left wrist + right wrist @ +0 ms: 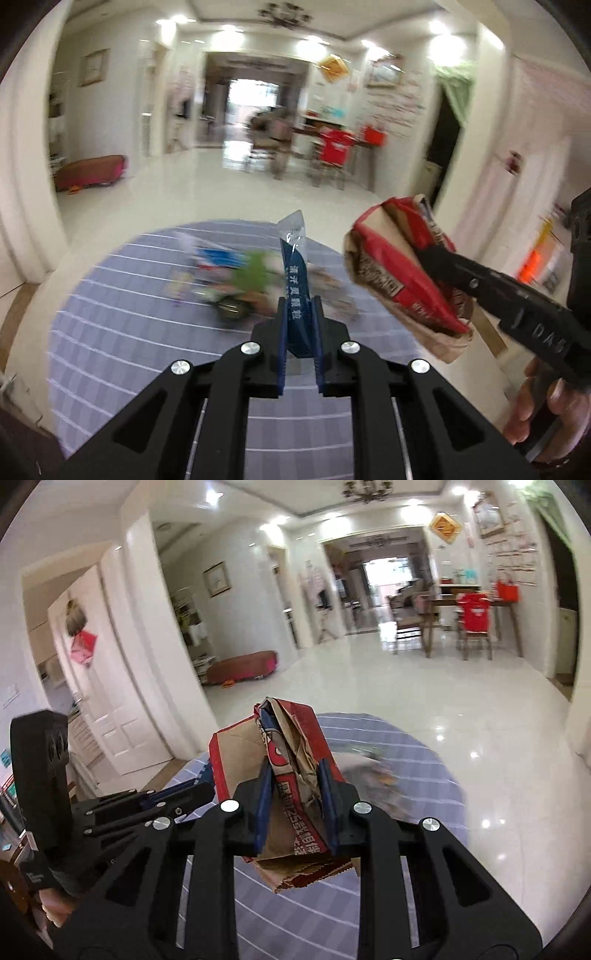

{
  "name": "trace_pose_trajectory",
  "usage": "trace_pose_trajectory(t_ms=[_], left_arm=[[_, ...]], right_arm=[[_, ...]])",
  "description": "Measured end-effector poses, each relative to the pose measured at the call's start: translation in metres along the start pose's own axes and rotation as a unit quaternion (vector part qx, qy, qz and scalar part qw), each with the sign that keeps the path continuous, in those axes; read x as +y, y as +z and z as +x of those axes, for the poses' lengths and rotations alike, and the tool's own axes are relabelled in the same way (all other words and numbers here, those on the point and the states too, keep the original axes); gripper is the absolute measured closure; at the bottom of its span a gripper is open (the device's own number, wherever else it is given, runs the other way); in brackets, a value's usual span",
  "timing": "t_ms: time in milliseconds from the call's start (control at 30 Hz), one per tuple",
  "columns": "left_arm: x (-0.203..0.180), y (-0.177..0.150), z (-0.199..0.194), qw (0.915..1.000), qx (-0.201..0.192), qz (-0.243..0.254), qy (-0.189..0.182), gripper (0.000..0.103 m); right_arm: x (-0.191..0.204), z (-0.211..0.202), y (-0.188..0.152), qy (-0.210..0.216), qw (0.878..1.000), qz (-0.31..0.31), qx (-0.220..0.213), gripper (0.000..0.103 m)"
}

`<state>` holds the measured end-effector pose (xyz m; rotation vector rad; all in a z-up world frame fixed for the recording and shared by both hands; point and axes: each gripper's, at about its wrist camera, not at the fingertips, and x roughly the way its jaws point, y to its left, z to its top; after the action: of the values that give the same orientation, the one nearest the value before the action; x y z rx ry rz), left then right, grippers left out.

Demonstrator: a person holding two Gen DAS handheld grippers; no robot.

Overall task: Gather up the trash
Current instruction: 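Carry both items over the blue bucket and open both tools to drop them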

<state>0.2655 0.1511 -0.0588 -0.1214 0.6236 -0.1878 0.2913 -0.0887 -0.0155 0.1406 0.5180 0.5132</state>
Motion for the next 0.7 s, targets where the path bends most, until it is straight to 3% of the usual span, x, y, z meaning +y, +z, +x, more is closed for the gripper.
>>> trace_pose_trajectory(t_ms=[167,333,467,600,667,700], left_arm=[[-0.091,-0.020,0.037,0.9948,0.043,0.051,-0.078,0.092],[-0.176,-0.050,0.086,0.9816,0.094,0.096,-0.136,0.092],[-0.223,-0.079,0.127,0.9703,0.130,0.123,-0.163,0.092],[-0.257,-0.101,0.169,0.9615,0.170,0.125,-0.177,0.092],[-0.268,-0.107,0.186,0.9586,0.183,0.123,-0.180,0.092],[-0.273,-0.110,0.195,0.9575,0.189,0.126,-0.178,0.092]], right_arm=[[-0.077,-0.055,-0.042,-0.068,0.996,0.055,-0.020,0.079],[-0.149,-0.103,-0.092,-0.153,0.982,0.111,-0.032,0.079],[-0.195,-0.120,-0.127,-0.200,0.968,0.147,-0.024,0.079],[-0.234,-0.126,-0.155,-0.218,0.958,0.185,-0.018,0.078],[-0.252,-0.124,-0.168,-0.222,0.953,0.205,-0.021,0.075],[-0.259,-0.122,-0.173,-0.225,0.951,0.213,-0.021,0.066]])
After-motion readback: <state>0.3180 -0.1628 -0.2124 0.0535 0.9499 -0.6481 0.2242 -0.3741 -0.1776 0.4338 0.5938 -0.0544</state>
